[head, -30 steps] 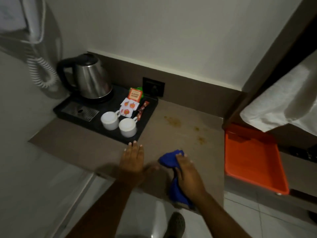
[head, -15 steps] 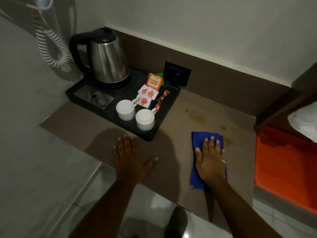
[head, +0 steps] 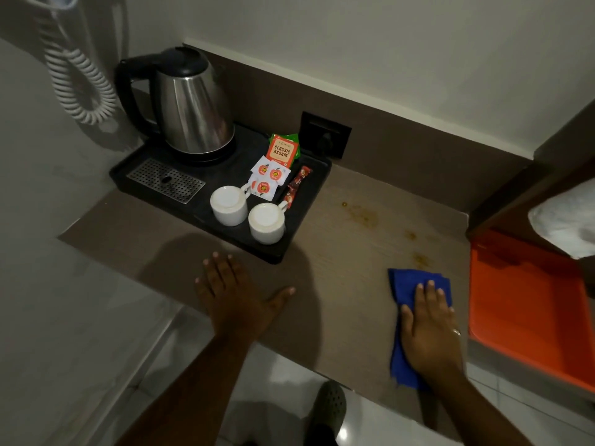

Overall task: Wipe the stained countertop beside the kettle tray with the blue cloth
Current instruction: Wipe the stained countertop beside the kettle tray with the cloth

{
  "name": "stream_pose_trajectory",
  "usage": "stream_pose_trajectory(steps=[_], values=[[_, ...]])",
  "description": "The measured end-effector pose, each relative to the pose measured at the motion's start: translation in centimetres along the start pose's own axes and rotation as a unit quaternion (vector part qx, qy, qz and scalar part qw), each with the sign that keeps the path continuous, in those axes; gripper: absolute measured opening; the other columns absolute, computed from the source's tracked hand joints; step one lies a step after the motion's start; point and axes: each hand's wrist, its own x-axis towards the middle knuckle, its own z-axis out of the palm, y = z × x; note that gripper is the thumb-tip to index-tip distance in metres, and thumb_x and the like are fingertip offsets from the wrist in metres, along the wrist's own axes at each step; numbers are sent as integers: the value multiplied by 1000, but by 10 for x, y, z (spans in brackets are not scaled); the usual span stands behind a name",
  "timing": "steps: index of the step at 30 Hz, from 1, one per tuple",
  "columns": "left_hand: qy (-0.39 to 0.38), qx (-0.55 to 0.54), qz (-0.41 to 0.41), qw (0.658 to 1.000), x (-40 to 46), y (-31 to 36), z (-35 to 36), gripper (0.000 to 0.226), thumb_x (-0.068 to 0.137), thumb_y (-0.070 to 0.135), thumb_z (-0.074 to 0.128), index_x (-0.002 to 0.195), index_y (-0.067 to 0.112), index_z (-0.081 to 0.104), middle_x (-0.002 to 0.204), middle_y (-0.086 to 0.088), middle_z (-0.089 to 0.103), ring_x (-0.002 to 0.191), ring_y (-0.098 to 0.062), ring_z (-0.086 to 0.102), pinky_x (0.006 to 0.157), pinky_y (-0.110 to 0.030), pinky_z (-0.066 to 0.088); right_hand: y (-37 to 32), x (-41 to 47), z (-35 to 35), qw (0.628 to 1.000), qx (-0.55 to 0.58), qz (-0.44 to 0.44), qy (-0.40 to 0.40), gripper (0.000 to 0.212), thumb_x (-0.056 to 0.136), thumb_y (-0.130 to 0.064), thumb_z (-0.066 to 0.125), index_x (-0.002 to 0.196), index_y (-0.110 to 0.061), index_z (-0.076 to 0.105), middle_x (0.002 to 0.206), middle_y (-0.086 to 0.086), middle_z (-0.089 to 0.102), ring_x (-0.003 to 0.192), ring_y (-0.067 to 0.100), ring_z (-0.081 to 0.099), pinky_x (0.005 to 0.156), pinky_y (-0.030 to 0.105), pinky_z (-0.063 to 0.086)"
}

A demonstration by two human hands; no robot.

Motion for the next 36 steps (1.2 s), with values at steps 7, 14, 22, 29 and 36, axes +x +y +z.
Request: stream_pose_trajectory(steps=[7,14,22,29,36], values=[[3,-16,-17,1000,4,5,1,144,53,103,23,153,1,4,162,-28,2,149,-46,-2,116,-65,3,-83,20,11,1000,7,3,-6,62,98,-45,16,149,-14,3,159,7,-2,146,25,-4,118,44,-1],[-4,-19,-2,1000,4,3,-1,145,52,104,17,153,0,8,162,-30,5,149,-48,0,117,-67,4,-25,-35,5,991,-1,-127,-38,65,92,-60,9,148,-28,5,158,-6,2,145,11,-3,117,37,1],[35,-29,23,999,6,-1,9,142,56,103,19,152,-3,11,160,-33,10,148,-50,5,115,-66,5,-10,38,-5,996,-14,81,19,64,99,-45,20,150,-9,9,160,15,8,146,30,4,118,50,10],[27,-26,25,999,4,0,7,141,57,102,25,152,-2,9,161,-32,8,148,-49,4,115,-67,4,-55,-25,8,991,10,-121,-53,70,91,-63,8,149,-25,-6,155,-8,-12,145,11,-11,117,37,-3],[15,-23,19,999,5,-2,4,142,57,102,24,152,-1,5,162,-30,4,149,-48,1,115,-67,5,46,-31,-8,997,51,66,0,69,90,-59,16,147,-25,-2,161,5,0,146,20,-3,117,41,5]])
